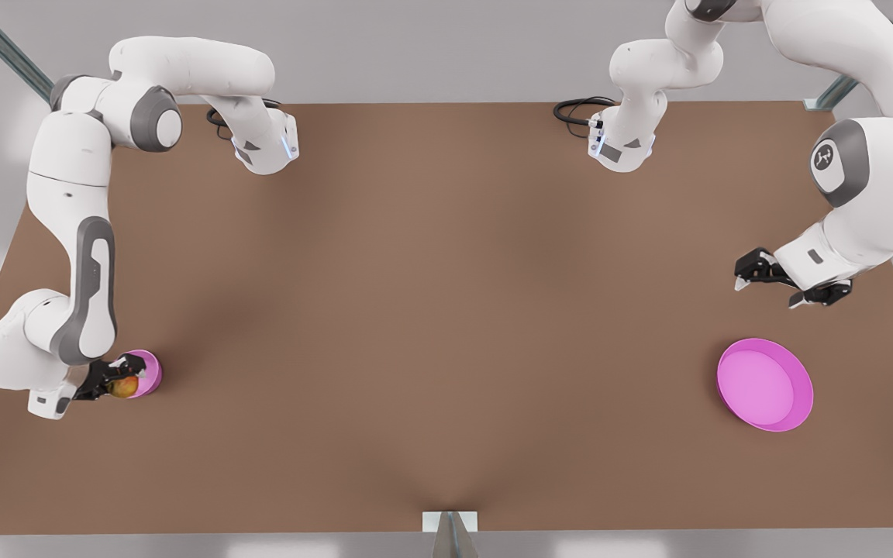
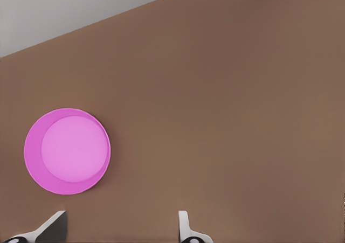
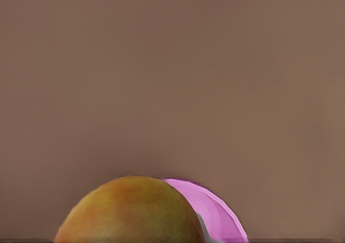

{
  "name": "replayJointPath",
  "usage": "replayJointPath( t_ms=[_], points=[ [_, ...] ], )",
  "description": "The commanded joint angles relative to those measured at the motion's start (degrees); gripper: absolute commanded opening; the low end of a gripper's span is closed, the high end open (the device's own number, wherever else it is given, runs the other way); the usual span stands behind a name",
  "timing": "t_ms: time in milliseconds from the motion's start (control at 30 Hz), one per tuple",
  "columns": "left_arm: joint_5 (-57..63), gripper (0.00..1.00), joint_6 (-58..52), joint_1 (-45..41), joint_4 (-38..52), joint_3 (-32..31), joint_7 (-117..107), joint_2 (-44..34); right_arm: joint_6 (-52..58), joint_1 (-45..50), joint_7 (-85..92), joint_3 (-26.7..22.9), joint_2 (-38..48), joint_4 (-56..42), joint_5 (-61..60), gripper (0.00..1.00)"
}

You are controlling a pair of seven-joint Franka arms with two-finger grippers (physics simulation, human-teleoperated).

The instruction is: Use the left arm to pick up the apple from the plate, transfer it to the gripper of the right arm, and then use the right arm to place it into the bowl

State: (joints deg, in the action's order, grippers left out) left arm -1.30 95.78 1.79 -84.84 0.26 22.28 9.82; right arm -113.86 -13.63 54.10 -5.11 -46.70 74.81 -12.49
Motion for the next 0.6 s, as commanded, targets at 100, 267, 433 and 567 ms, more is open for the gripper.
replayJointPath(
  t_ms=[100, 267, 433, 567],
  points=[
    [-0.1, 1.00, -0.4, -0.2, -0.1, -0.3, -16.7, -0.1, 1.6, -0.3, 5.5, 0.1, 0.3, 1.0, 1.1, 0.65],
    [-0.1, 1.00, -0.4, -0.2, -0.1, -0.3, -16.7, -0.1, 4.0, -1.0, 5.7, 0.1, 0.6, 0.9, 1.1, 1.00],
    [-0.1, 1.00, -0.4, -0.2, 0.0, -0.3, -16.7, -0.1, 5.6, 0.4, 3.9, 1.4, 9.5, -1.9, 5.5, 1.00],
    [-0.1, 1.00, -0.4, -0.2, 0.0, -0.3, -16.7, -0.1, 16.3, 12.4, -27.1, 1.3, 23.2, -2.0, 12.1, 1.00]
  ],
)
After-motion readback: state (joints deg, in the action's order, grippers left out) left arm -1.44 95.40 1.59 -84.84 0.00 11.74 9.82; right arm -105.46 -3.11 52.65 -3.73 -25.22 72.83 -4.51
